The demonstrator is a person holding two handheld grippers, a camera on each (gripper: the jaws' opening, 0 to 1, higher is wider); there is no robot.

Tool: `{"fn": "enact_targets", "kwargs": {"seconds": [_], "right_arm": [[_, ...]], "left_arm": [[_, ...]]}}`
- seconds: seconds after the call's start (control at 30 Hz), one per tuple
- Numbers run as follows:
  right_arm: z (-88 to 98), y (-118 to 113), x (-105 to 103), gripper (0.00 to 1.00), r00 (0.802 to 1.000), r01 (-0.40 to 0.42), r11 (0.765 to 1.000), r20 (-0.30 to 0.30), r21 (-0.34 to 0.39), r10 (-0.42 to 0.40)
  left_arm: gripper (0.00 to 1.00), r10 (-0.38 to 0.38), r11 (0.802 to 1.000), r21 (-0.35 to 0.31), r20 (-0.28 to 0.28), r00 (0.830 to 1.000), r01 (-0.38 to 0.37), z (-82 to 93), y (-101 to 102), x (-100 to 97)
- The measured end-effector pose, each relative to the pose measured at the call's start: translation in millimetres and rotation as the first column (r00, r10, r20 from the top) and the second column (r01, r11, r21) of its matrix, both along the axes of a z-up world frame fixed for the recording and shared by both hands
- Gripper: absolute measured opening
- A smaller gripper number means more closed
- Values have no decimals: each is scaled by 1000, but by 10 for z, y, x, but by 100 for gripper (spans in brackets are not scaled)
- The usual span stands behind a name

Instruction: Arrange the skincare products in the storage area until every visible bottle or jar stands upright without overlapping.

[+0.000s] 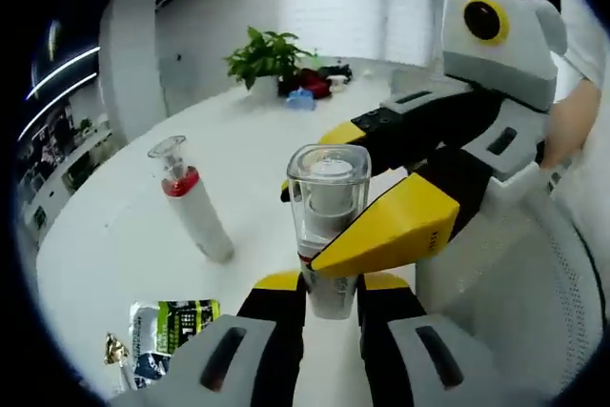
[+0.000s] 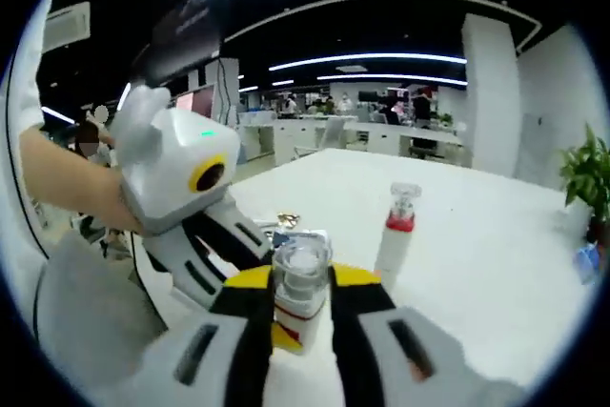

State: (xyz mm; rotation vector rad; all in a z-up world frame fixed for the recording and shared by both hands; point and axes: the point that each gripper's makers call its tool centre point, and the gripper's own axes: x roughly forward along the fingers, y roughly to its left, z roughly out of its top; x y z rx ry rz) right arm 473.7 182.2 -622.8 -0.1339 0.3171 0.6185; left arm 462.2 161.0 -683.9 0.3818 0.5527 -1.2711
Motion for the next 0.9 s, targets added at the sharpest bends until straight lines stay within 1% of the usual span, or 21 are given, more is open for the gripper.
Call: {"fn": "enact_targets", "kwargs": {"seconds": [0.07, 0.1, 0.17, 0.43, 0.77, 0.87, 0.9], "right_arm": [[-70, -31, 31, 22, 1000, 17, 1000, -11, -23, -17], [-96, -40, 43, 22, 1000, 21, 999, -15, -29, -22], [-152, -68, 74, 21, 999, 35, 998, -22, -45, -36], [-372, -149, 187, 21, 995, 72, 995, -68, -64, -76], [-504, -180, 299, 22, 992, 78, 993, -87, -87, -86], [-533, -188, 340, 22, 992, 78, 993, -89, -94, -86], [-524, -195, 353, 22, 993, 80, 992, -81, -92, -88]], "left_arm": [[17, -6, 1000, 2, -6, 1000, 6, -65, -28, 26], [17, -8, 1000, 1, -17, 1000, 8, -98, -51, 37], [17, -14, 1000, 4, -19, 1000, 14, -160, -79, 69], [17, -38, 999, 31, -47, 998, 40, -353, -132, 150], [17, -59, 997, 49, -51, 997, 62, -507, -170, 286], [17, -63, 997, 50, -53, 997, 66, -536, -183, 325], [17, -60, 997, 41, -55, 997, 63, -525, -189, 339]]}}
